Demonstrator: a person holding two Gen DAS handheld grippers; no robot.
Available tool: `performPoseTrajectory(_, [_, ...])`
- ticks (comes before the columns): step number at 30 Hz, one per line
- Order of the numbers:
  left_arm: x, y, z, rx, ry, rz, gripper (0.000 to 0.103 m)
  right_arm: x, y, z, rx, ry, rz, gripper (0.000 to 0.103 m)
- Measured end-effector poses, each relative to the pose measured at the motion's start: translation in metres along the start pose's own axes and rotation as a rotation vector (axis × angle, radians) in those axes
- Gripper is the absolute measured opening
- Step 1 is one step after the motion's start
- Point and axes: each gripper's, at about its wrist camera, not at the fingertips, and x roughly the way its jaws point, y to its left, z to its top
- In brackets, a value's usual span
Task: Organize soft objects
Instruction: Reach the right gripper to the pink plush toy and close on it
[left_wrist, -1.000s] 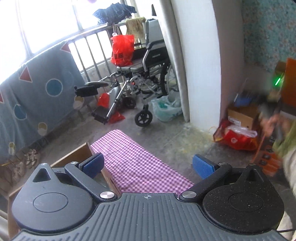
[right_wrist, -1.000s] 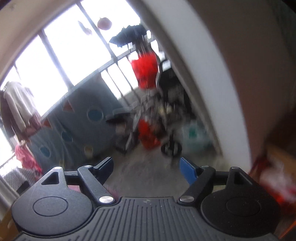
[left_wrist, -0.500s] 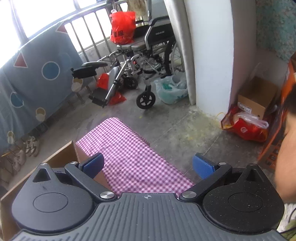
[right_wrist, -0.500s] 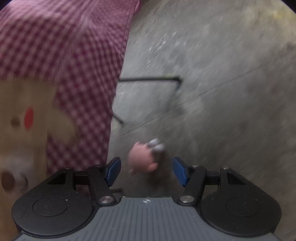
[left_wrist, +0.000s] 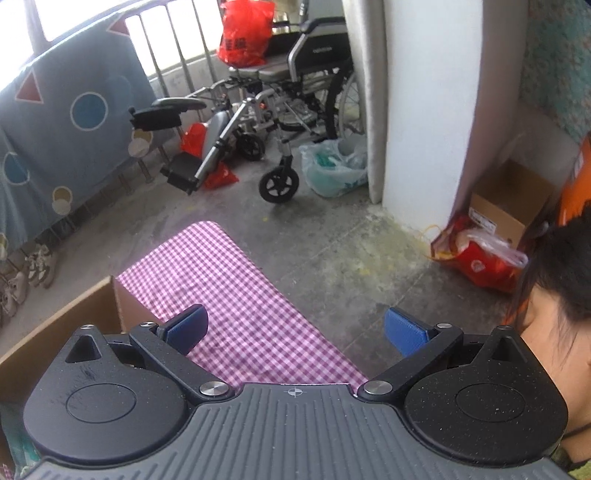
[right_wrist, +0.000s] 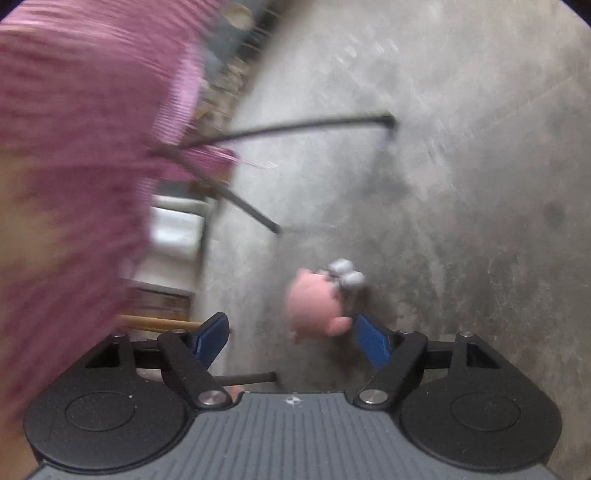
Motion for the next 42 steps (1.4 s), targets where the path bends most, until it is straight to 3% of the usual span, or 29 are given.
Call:
performPoseTrajectory(3, [-0.004, 0.002, 0.0, -0.001, 0.002, 0.012, 0.102, 0.044, -0.02, 0.03, 0.071, 0.113, -0.024, 0.08])
performPoseTrajectory(7, [-0.01, 0.003, -0.001, 0.016, -0.003, 0.025, 0.102, 0.098, -0.018, 0.036, 0.072, 0.188, -0.036, 0.082])
performPoseTrajectory(11, [-0.014, 0.008, -0.004, 0.014, -0.009, 0.037, 0.102, 0.131, -0.006, 0.017, 0.032, 0.265, -0.076, 0.085])
performPoseTrajectory(15, [-0.016, 0.012, -0.007, 0.002, -0.008, 0.024, 0.102, 0.135, 0.004, -0.004, -0.004, 0.299, -0.083, 0.085])
performPoseTrajectory(20, [-0.038, 0.015, -0.012, 0.016, -0.064, -0.056, 0.102, 0.069, -0.011, 0.0, 0.069, 0.159, -0.135, 0.085])
performPoseTrajectory(25, [-0.07, 0.027, -0.021, -0.015, -0.123, -0.118, 0.102, -0.072, -0.026, 0.037, 0.102, -0.08, -0.375, 0.085])
performPoseTrajectory(29, [-0.092, 0.044, -0.022, -0.099, -0.178, -0.132, 0.102, -0.189, 0.003, 0.088, 0.028, -0.248, -0.586, 0.085])
performPoseTrajectory(34, [-0.1, 0.049, -0.023, -0.134, -0.203, -0.083, 0.102, -0.287, 0.061, 0.156, -0.073, -0.452, -0.655, 0.085])
performPoseTrajectory(36, [-0.096, 0.047, -0.022, -0.135, -0.194, -0.056, 0.102, -0.29, 0.069, 0.175, -0.106, -0.505, -0.658, 0.085])
performPoseTrajectory(38, [-0.089, 0.046, -0.02, -0.13, -0.175, -0.021, 0.102, -0.266, 0.06, 0.185, -0.122, -0.496, -0.624, 0.085])
performPoseTrajectory(42, [-0.076, 0.043, -0.013, -0.121, -0.139, 0.049, 0.102, -0.135, 0.004, 0.169, -0.088, -0.247, -0.493, 0.084])
